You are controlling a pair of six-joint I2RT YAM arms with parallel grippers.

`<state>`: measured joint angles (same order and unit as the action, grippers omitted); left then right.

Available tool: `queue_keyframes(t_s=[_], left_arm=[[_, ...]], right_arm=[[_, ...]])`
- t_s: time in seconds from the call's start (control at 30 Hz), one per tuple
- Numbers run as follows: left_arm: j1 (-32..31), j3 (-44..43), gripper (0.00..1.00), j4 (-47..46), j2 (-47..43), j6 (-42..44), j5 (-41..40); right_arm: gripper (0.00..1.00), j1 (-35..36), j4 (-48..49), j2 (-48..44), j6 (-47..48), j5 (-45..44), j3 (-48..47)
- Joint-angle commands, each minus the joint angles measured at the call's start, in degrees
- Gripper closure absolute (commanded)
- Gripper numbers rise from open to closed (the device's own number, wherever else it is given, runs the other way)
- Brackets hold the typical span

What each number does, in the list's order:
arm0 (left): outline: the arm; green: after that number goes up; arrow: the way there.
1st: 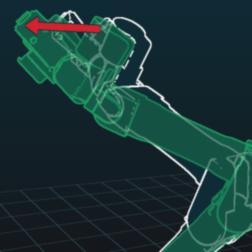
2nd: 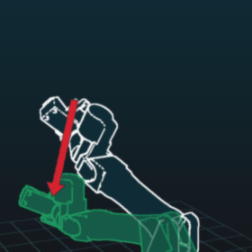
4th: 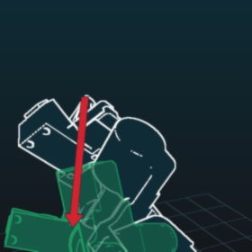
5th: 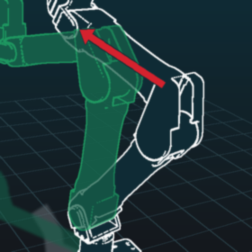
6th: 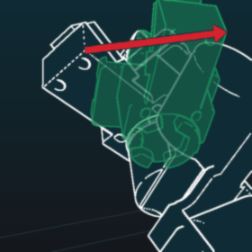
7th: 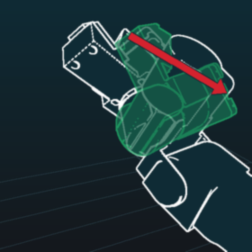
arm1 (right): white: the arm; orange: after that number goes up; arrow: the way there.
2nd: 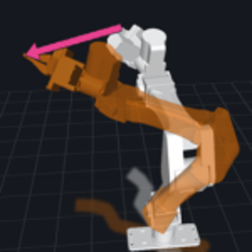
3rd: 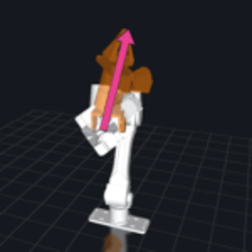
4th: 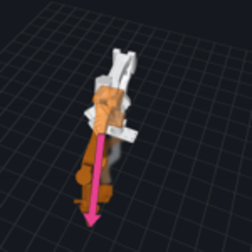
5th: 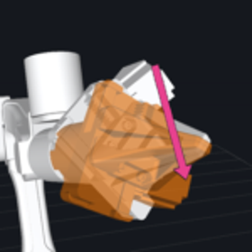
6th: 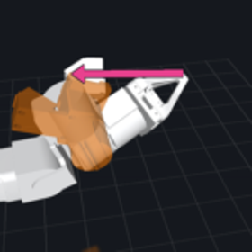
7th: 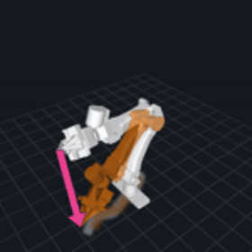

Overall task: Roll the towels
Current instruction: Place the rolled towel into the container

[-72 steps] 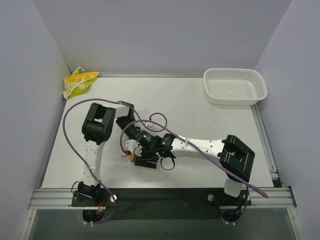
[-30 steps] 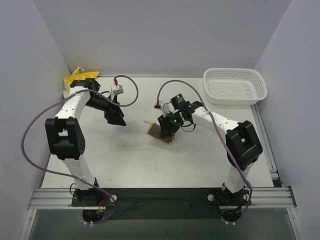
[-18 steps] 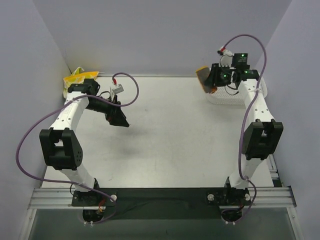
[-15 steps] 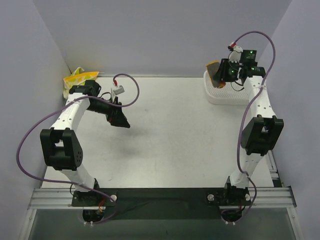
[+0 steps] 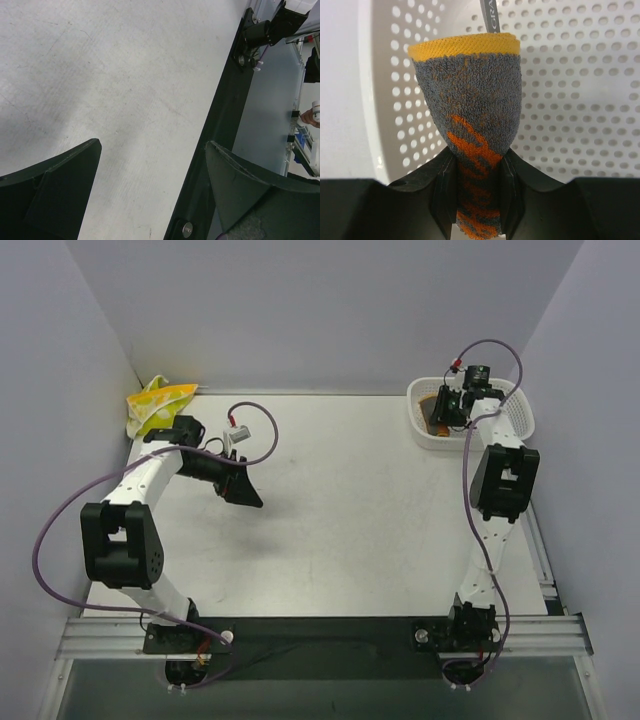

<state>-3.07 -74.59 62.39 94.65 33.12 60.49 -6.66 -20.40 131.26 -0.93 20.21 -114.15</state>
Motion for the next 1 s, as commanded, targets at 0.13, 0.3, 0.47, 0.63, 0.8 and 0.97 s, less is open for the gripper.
queue_keyframes(t_s=[0.13, 0.3, 0.47, 0.63, 0.8, 0.97], left_arm=[[-0.18, -0.47, 0.03, -3.68, -0.79, -1.57, -1.6], [0.52, -0.74, 0.03, -4.91, 0.88, -2.8, -4.85], [1.66, -0.73, 0.03, -6.84, 1.15, -5.08, -5.29], [2.72, -0.56, 0.03, -10.62, 0.8, -9.03, -8.02], [7.28, -2.49, 0.03, -13.43, 0.27, -11.24, -10.3], [11.24, -4.68, 0.03, -19.93, -1.49, -13.61, -17.59]], right_arm=[[1.0, 0.15, 4.14, 4.52, -3.9, -2.54, -6.61], [1.0, 0.24, 4.58, 6.46, -6.01, -0.43, -6.18], [0.83, 0.24, 4.58, 6.9, -7.16, 2.73, -5.3], [0.62, 0.5, 4.5, 6.99, -8.12, 4.23, -4.77], [0.4, 0.5, 4.23, 5.15, -8.3, 3.79, -3.72], [0.25, 0.5, 3.62, 0.84, -6.55, 1.25, -2.4]])
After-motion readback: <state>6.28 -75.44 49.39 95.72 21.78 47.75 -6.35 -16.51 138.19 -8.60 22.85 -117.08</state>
